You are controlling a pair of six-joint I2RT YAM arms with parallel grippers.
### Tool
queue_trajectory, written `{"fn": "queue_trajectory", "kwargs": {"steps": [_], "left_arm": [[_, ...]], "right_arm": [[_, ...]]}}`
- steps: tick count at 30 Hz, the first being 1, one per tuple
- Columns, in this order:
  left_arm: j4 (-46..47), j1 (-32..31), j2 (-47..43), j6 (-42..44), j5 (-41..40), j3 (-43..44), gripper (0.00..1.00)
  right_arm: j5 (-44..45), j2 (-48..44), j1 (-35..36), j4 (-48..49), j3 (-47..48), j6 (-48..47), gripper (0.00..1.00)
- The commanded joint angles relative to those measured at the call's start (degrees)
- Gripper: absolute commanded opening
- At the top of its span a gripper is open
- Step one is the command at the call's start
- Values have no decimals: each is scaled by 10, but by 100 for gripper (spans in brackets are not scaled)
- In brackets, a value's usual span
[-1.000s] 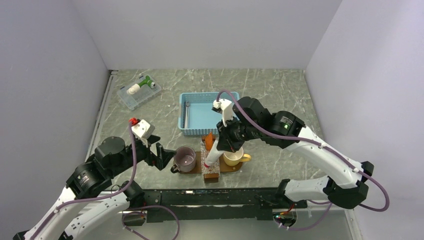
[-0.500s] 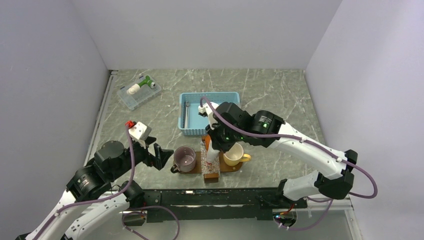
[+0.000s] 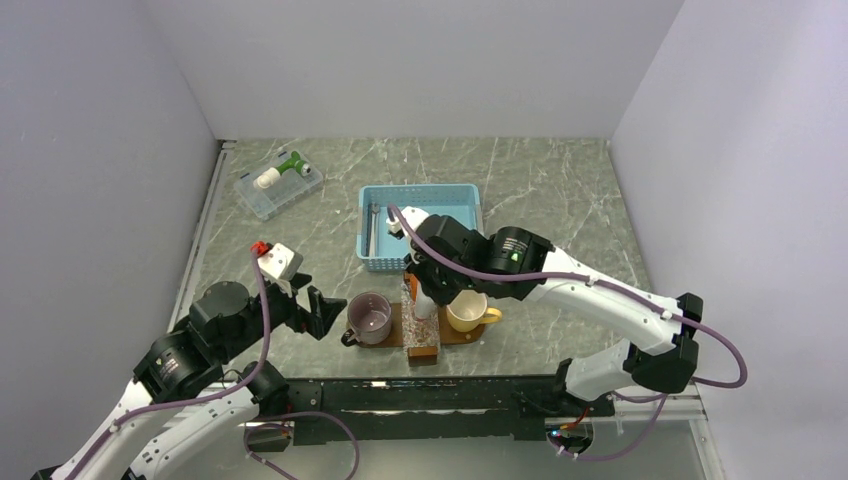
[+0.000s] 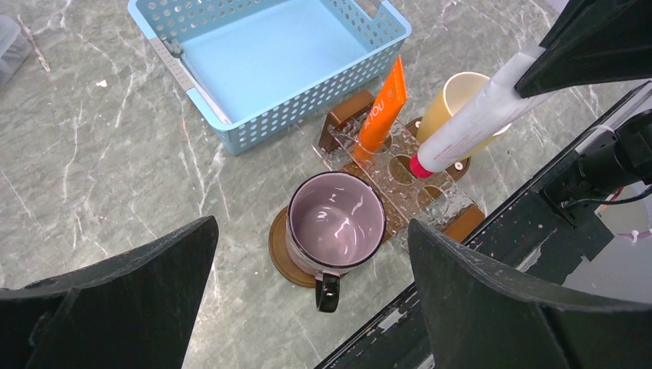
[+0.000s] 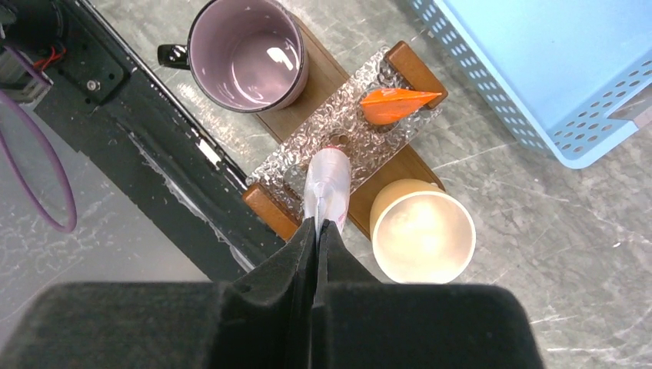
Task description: Prepare toiletry sets of a toothbrush and toothpaste on the tray
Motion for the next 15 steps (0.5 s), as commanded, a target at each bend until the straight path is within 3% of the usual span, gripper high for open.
{"fn": "queue_trajectory", "kwargs": {"steps": [1, 15], "left_arm": [[12, 0, -3, 0, -12, -4, 99], [10, 0, -4, 2, -14, -4, 99]], "right_arm": [[40, 4, 3, 2, 50, 4, 0], [95, 44, -12, 33, 180, -27, 0]]}}
